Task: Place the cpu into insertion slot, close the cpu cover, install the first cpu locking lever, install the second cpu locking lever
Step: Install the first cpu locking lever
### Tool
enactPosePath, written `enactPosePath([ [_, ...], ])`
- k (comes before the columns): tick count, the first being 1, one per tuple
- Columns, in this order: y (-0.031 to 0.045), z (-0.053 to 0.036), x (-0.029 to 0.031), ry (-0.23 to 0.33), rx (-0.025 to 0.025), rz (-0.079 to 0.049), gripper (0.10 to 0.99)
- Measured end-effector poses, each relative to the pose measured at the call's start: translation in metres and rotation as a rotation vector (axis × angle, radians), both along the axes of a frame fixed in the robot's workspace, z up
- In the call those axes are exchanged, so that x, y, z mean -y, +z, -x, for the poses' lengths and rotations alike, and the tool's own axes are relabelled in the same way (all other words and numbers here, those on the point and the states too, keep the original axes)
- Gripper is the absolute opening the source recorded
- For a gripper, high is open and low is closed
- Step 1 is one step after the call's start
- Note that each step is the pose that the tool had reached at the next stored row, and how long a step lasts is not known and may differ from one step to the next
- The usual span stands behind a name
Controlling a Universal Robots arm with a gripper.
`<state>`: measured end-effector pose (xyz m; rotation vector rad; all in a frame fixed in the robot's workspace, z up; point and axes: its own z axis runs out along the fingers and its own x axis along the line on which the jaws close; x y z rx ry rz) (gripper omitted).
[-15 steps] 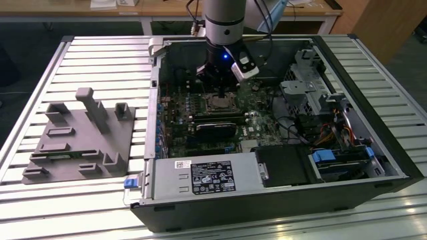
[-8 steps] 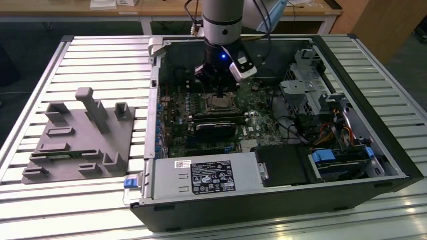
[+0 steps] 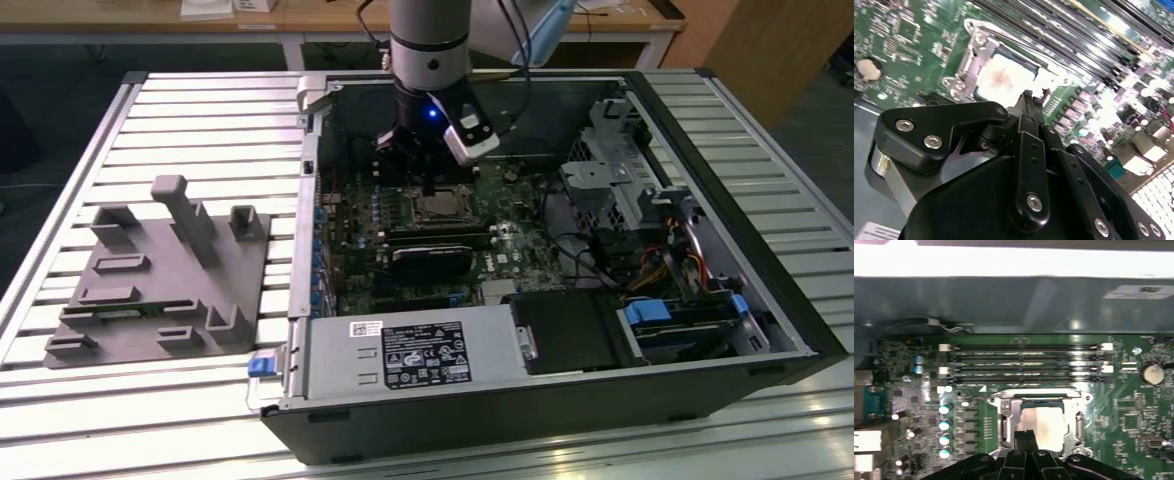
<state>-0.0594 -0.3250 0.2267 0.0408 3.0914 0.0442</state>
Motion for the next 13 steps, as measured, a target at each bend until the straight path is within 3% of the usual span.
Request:
enactPosePath([
  [13,0.0000,0.0357,0.0000,-0.001,0.0001,-0.001,0.106],
])
